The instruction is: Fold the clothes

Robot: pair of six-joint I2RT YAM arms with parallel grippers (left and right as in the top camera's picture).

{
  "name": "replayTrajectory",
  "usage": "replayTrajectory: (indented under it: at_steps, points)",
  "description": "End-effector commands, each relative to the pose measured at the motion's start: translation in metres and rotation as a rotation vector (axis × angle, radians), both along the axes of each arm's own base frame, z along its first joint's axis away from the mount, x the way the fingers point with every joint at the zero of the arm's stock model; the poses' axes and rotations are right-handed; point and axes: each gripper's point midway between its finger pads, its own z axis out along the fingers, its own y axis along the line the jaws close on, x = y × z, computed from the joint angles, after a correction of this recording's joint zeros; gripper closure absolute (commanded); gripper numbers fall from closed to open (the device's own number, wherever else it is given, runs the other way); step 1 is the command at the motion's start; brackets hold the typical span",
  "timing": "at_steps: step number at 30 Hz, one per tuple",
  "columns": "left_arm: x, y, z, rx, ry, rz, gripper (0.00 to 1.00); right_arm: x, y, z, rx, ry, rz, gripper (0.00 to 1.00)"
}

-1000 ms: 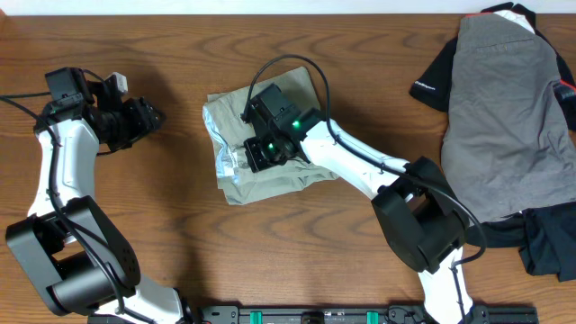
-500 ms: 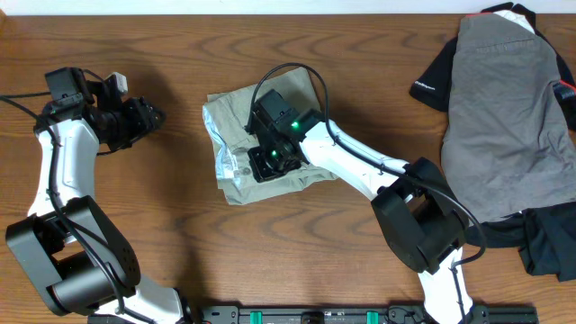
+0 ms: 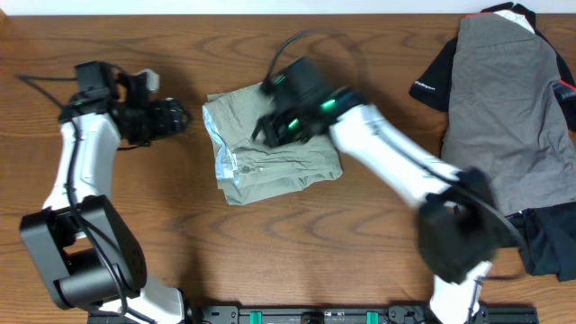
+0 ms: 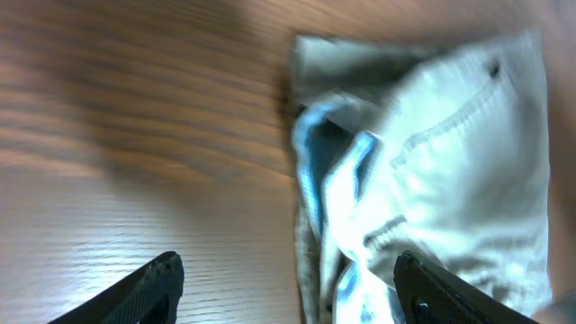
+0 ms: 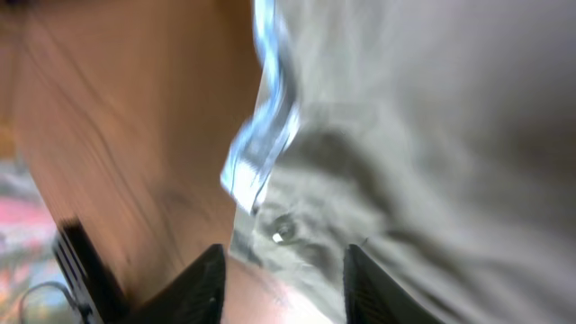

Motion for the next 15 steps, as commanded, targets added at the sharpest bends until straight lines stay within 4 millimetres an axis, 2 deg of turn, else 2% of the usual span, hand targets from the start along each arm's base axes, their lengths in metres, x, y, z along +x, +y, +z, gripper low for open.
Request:
replayTrajectory:
  at_steps: [1,3,7,10,15]
  points:
    - [-0.004,-0.026,-0.007,0.036,-0.005,-0.142,0.22,0.039,-0.052,0.066,0.045,-0.144,-0.111,0.57]
    - [-0.007,-0.033,-0.018,0.054,0.032,-0.161,0.21,0.048,-0.082,0.077,0.035,-0.158,-0.161,0.57]
    - [-0.011,-0.04,-0.038,0.061,0.094,-0.181,0.21,0.054,-0.127,0.09,0.008,-0.167,-0.225,0.57]
    - [-0.014,-0.045,-0.052,0.053,0.135,-0.195,0.22,0.055,-0.149,0.094,-0.01,-0.17,-0.251,0.57]
    - [-0.016,-0.051,-0.067,0.054,0.159,-0.232,0.22,0.057,-0.169,0.095,-0.022,-0.156,-0.29,0.57]
